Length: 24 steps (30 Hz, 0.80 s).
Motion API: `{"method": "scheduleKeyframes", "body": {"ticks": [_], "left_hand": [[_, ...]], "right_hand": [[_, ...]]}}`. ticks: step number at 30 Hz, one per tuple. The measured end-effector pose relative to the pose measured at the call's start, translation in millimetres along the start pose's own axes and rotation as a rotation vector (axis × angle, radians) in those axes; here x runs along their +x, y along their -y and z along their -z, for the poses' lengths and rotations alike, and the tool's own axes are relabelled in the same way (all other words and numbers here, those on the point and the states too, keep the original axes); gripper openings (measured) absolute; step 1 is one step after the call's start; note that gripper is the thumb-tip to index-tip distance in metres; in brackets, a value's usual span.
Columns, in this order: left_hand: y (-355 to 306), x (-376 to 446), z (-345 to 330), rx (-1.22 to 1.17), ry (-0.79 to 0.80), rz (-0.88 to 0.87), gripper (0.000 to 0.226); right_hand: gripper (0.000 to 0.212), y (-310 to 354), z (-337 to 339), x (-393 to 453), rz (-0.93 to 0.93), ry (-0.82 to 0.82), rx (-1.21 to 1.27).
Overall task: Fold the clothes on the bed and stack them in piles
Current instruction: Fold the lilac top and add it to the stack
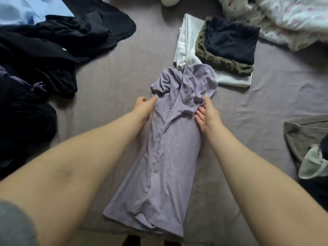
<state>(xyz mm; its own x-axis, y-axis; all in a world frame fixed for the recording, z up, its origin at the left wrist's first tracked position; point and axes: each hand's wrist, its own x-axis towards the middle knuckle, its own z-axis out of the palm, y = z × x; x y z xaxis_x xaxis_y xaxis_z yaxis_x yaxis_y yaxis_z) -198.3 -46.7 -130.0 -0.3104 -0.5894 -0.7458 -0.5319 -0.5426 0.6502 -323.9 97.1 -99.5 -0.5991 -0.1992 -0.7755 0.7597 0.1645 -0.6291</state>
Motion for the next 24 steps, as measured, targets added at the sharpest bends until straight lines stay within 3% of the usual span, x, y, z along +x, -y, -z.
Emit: {"method": "scheduleKeyframes", "body": {"ticks": [2,4,6,9,11,13,15,20,24], "left_hand": [[-27.7,18.1,-12.4,-0.158,0.066,0.035,0.046],[-46.0,31.9,-23.4,-0.215,0.067,0.079,0.058],[-52.1,46.7,-31.6,-0.154,0.065,0.162,0.067],[-58.5,44.1,-35.3,-0.094,0.157,0.203,0.019],[-65.7,41.2,-25.5,-0.076,0.116,0.153,0.02],[-73.0,48.6,-6.7,-0.196,0.101,0.075,0.02],[-80.4,58.7,13.7,-0.318,0.117,-0.039,0.023],[-90.8,75.7,57.7,-0.397,-0.196,-0.17,0.025],[-70.7,66.0,62.1,0.048,-0.392,-0.331,0.023]], "right_hand": [[0.046,13.5,-12.4,21.0,0.009,-0.044,0.029],[0.045,16.6,-22.2,40.1,0.043,-0.13,-0.057],[0.026,15.7,-31.5,48.2,0.079,-0.17,-0.124],[0.004,18.5,-39.3,46.2,0.172,-0.225,-0.161],[0.012,24.8,-35.9,46.3,0.313,-0.299,-0.167],[0.008,35.0,-35.0,44.9,0.345,-0.256,-0.107],[0.019,45.4,-36.6,44.1,0.353,-0.187,-0.048],[0.022,55.7,-67.4,30.3,0.445,0.012,-0.107],[0.013,38.9,-101.3,14.8,0.616,0.137,-0.277]]}}
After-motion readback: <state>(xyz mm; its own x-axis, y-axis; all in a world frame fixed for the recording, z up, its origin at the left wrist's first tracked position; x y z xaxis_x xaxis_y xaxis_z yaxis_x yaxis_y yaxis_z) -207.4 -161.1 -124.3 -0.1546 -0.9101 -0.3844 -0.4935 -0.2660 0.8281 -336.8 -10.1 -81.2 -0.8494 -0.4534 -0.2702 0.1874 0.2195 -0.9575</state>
